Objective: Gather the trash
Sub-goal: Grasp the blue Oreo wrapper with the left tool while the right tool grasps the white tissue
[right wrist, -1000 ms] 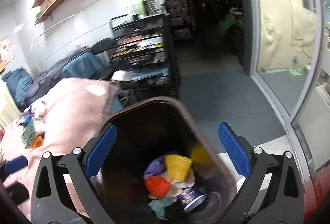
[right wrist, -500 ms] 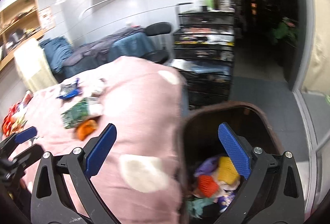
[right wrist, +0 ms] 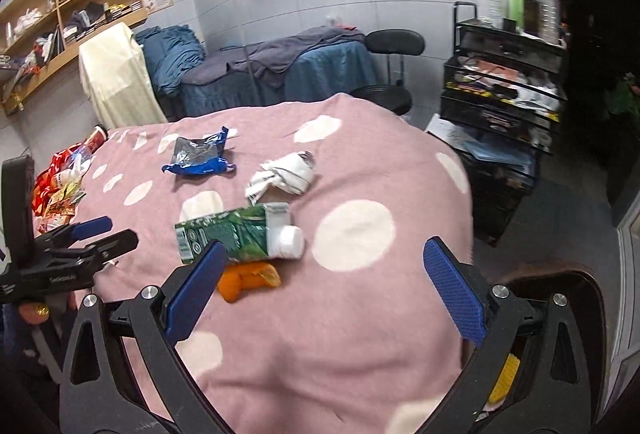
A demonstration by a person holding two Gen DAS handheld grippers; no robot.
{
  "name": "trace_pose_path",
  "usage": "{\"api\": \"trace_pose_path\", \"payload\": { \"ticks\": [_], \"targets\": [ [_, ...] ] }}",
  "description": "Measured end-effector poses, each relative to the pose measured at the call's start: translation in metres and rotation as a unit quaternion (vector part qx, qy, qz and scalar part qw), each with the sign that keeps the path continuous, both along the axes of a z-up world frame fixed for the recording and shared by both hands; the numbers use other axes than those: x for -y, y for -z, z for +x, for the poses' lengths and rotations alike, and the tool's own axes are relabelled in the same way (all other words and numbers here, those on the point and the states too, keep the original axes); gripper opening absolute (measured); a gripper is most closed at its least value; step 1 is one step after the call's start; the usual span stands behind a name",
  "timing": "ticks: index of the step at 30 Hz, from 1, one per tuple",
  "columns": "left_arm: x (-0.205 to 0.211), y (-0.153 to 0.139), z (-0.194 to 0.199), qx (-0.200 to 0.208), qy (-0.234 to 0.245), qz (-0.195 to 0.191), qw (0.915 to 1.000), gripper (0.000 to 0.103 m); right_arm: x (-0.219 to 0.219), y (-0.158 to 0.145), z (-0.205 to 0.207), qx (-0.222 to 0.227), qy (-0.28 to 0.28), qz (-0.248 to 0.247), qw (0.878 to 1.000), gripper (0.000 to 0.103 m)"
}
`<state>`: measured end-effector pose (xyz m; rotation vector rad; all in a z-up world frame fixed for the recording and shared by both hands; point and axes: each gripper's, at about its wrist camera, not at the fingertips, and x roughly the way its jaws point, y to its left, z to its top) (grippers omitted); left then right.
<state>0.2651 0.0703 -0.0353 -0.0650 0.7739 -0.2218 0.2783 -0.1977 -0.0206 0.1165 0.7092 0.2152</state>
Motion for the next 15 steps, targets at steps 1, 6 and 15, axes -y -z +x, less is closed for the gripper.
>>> {"api": "trace_pose_path", "payload": {
  "ticks": [1,6,15],
  "targets": [
    [-0.003,0.0,0.007,-0.001,-0.004,0.002,1.0,0.097,-0.004,0.001,0.008,-0.003,-0.005,-0.002,1.0,0.097],
    [-0.019,0.0,0.055,-0.005,-0.02,0.0,0.9998,0.092,-0.026,0.006,0.055,-0.019,-0.025,-0.019,0.999,0.097],
    [0.0,0.013,0.111,-0.015,0.041,0.06,0.9973,0.083,-0.047,0.028,0.127,-0.074,-0.041,-0.015,0.996,0.085]
  ]
}}
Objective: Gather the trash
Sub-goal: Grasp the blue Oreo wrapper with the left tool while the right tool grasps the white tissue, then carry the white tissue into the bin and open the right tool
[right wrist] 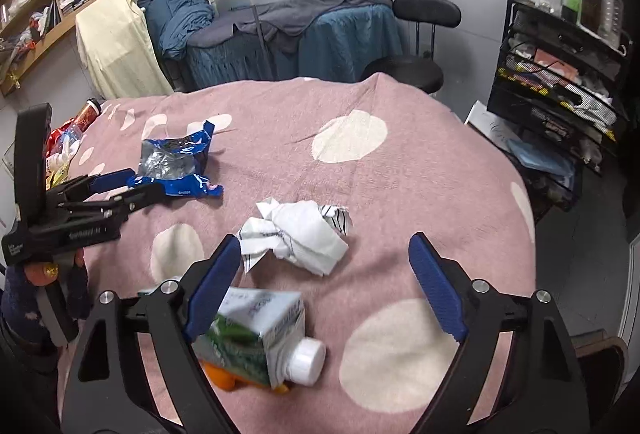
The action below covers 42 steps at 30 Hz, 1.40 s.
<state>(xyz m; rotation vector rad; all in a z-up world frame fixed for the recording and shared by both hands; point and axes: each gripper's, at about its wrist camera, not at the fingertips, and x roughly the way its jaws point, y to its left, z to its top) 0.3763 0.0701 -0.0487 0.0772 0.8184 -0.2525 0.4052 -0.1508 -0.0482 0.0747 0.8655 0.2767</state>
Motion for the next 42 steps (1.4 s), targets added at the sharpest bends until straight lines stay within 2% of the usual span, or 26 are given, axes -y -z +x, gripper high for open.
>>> {"api": "trace_pose_path", "payload": {
  "ticks": [2,4,5,6,8,9,10,12,14,16,25,35,42],
  "targets": [
    [0.009,0.003,0.001,0.016,0.007,0.041,0.999,0.083,-0.002,0.007,0.008,-0.017,-0.006,0.006,1.0,0.083],
    [0.014,0.009,0.005,0.006,0.022,0.058,0.9981,0.083,-0.004,0.012,0.013,-0.025,-0.005,0.001,1.0,0.08],
    [0.016,0.012,0.007,0.003,0.027,0.064,0.9976,0.082,-0.007,0.013,0.016,-0.023,-0.002,-0.008,1.0,0.074],
    [0.018,0.014,0.009,0.002,0.029,0.07,0.9971,0.075,-0.008,0.014,0.017,-0.022,-0.002,-0.012,1.0,0.07],
    [0.021,0.015,0.01,-0.001,0.033,0.077,0.9965,0.064,-0.011,0.014,0.02,-0.022,-0.013,-0.008,1.0,0.049],
    [0.021,0.014,0.01,0.0,0.033,0.075,0.9966,0.053,-0.012,0.015,0.021,-0.022,-0.016,-0.006,1.0,0.045],
    [0.021,0.013,0.01,0.0,0.031,0.074,0.9968,0.036,-0.014,0.015,0.021,-0.02,-0.018,-0.01,1.0,0.043],
    [0.02,0.012,0.013,-0.005,0.022,0.064,0.9977,0.031,-0.014,0.014,0.02,-0.015,-0.021,-0.011,1.0,0.038],
    [0.019,0.011,0.011,-0.003,0.023,0.053,0.9983,0.015,-0.013,0.012,0.018,-0.01,-0.022,-0.006,1.0,0.036],
    [0.02,0.009,0.008,0.003,0.022,0.054,0.9983,0.015,-0.01,0.008,0.015,-0.001,-0.018,0.002,1.0,0.036],
    [0.02,-0.018,-0.024,0.037,0.007,-0.001,0.9993,0.012,-0.001,-0.018,-0.011,0.039,-0.009,0.011,0.999,0.035],
    [0.03,-0.05,-0.082,0.083,0.005,-0.034,0.996,0.012,0.025,-0.046,-0.067,0.079,0.011,0.023,0.997,0.035],
    [0.049,-0.057,-0.119,0.091,0.023,-0.048,0.9944,0.012,0.046,-0.053,-0.111,0.096,0.028,0.02,0.995,0.035]
  ]
}}
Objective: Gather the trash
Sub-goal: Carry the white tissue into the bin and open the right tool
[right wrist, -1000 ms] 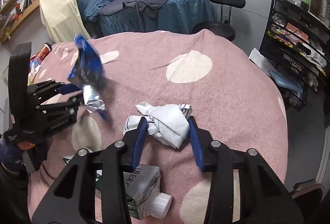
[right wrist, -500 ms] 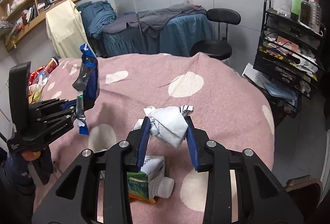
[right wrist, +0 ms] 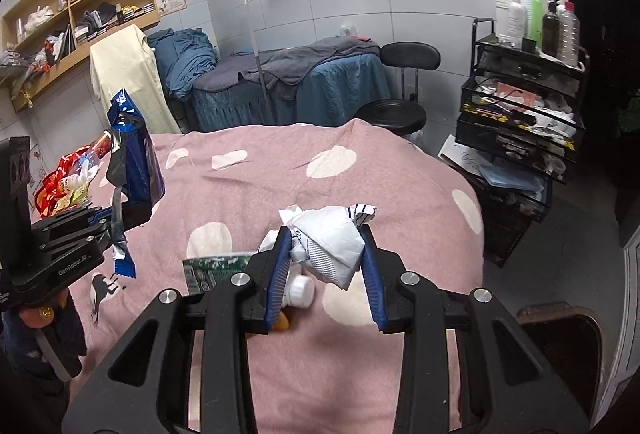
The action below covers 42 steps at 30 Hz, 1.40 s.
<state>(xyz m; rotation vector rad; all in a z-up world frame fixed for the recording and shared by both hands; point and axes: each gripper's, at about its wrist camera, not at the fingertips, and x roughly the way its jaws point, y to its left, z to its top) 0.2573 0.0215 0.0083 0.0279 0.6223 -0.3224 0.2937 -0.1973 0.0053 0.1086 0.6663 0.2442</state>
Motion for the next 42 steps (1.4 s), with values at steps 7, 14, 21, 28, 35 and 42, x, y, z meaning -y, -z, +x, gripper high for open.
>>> {"api": "trace_pose_path", "payload": {
  "ticks": [7,14,21,28,35,42],
  "targets": [
    [0.022,-0.006,-0.037,0.009,0.025,-0.016,0.9995,0.012,0.033,0.0,-0.046,0.008,0.029,0.003,1.0,0.035],
    [0.047,-0.004,-0.064,0.012,0.049,-0.028,0.9983,0.012,0.069,0.006,-0.085,0.005,0.063,0.011,0.998,0.035],
    [0.071,-0.003,-0.082,0.009,0.073,-0.042,0.9964,0.012,0.108,0.019,-0.111,-0.011,0.105,0.018,0.994,0.035],
    [0.096,0.003,-0.096,0.001,0.097,-0.05,0.994,0.012,0.144,0.042,-0.131,-0.04,0.159,0.015,0.986,0.035],
    [0.118,0.008,-0.106,-0.007,0.12,-0.051,0.9915,0.012,0.176,0.076,-0.14,-0.083,0.203,0.012,0.975,0.035],
    [0.134,0.012,-0.112,-0.013,0.139,-0.049,0.9889,0.012,0.187,0.107,-0.142,-0.116,0.227,0.003,0.967,0.042]
  ]
}}
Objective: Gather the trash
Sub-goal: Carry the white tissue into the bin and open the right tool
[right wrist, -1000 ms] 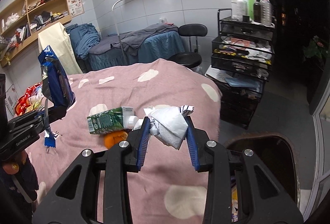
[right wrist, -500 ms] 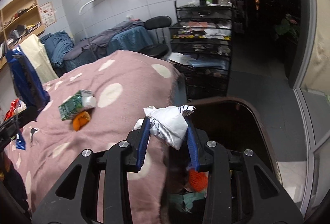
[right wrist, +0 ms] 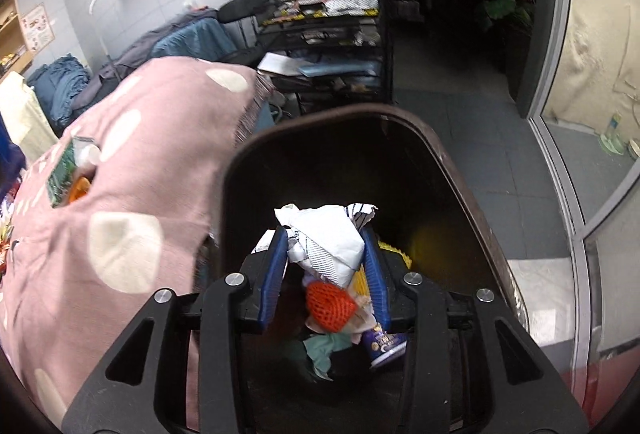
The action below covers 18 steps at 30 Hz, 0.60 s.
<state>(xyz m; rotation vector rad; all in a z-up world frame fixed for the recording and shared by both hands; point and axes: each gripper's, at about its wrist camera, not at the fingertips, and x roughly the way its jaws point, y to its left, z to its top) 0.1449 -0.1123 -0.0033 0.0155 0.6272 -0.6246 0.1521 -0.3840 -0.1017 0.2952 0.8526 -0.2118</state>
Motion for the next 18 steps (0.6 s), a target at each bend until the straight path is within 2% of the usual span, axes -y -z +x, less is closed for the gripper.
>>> {"api": "trace_pose_path", "payload": {
  "ticks": [3,4,6,8,18],
  "targets": [
    [0.007,0.0,-0.001,-0.002,0.007,0.001,1.0,0.012,0.002,0.009,-0.002,-0.007,0.003,0.008,1.0,0.056],
    [0.007,0.0,-0.001,-0.002,0.009,0.001,1.0,0.012,0.003,0.01,-0.005,-0.006,0.006,0.009,1.0,0.065],
    [0.01,0.001,-0.001,-0.003,0.014,0.0,0.9999,0.012,0.003,0.012,-0.007,-0.004,0.008,0.014,1.0,0.069],
    [0.014,0.001,-0.003,-0.005,0.019,-0.001,0.9998,0.012,0.005,0.013,-0.01,-0.004,0.013,0.014,1.0,0.078],
    [0.047,0.005,-0.012,-0.013,0.055,-0.002,0.9984,0.012,0.017,-0.008,-0.022,0.029,0.05,0.009,0.998,0.081]
  ]
}}
